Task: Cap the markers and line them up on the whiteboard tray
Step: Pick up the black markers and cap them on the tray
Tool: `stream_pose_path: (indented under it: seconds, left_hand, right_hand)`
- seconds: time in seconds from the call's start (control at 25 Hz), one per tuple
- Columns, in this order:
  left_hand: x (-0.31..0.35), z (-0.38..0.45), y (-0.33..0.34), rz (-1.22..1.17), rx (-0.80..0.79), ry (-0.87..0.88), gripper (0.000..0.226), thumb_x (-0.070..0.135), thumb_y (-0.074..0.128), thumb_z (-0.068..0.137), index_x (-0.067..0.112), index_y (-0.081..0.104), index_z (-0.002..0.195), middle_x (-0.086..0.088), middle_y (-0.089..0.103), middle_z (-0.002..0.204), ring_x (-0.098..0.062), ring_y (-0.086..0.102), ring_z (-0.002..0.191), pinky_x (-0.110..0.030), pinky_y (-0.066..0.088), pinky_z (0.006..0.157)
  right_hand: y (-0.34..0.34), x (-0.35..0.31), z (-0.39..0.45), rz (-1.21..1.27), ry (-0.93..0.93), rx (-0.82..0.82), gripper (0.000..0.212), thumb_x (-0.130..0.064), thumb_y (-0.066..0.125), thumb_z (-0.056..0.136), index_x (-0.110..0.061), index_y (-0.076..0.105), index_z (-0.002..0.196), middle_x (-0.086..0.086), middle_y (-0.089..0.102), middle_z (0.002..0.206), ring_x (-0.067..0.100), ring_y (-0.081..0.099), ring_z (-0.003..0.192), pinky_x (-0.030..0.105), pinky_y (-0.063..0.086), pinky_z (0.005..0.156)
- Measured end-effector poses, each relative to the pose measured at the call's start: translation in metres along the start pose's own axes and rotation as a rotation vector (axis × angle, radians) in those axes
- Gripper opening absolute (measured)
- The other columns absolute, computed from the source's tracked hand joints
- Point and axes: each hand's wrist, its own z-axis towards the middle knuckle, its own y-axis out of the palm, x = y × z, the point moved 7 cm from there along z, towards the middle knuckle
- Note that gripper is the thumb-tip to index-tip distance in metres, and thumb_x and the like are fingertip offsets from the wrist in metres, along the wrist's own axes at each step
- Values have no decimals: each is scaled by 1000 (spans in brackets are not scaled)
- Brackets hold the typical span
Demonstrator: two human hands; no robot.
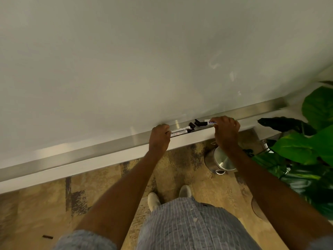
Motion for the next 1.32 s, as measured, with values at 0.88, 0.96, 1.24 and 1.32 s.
stream_pose_path:
  seconds: [0.88, 0.96, 1.24, 1.32]
  left_hand:
    - [22, 28, 54, 690, -163, 175, 28, 1, 57, 91, 8, 69, 116, -12, 65, 115, -28, 59, 112, -40, 54, 87]
    - [24, 28, 53, 717, -153, 184, 26, 1, 60, 91, 7, 70, 114, -13, 65, 114, -29, 60, 111, -40, 54, 88]
    - [25, 28, 48, 704, -138, 180, 22, 1, 58, 91, 6, 68, 110, -14, 69, 110, -30, 65, 104, -40, 55, 82]
    - [25, 27, 48, 685, -134, 205, 23, 1, 56, 91, 6, 67, 111, -14, 68, 110, -30, 64, 104, -40, 54, 82]
  right_hand:
    - [26, -52, 22, 198, -196, -21, 22, -34, 55, 97, -20, 70, 106, 3, 67, 104, 21, 58, 97, 37, 49, 85]
    - [31, -64, 23, 171, -199, -51, 23, -37, 58, 96, -21, 71, 107, 3, 67, 106, 21, 59, 99, 39, 51, 87]
    - [36, -74, 30, 15, -151, -108, 23, -36, 60, 92, -19, 74, 99, 3, 69, 98, 20, 61, 94, 39, 51, 87]
    - [34, -75, 30, 33, -136, -114, 21, -36, 61, 91, -21, 75, 97, 2, 69, 97, 20, 61, 93, 39, 51, 86]
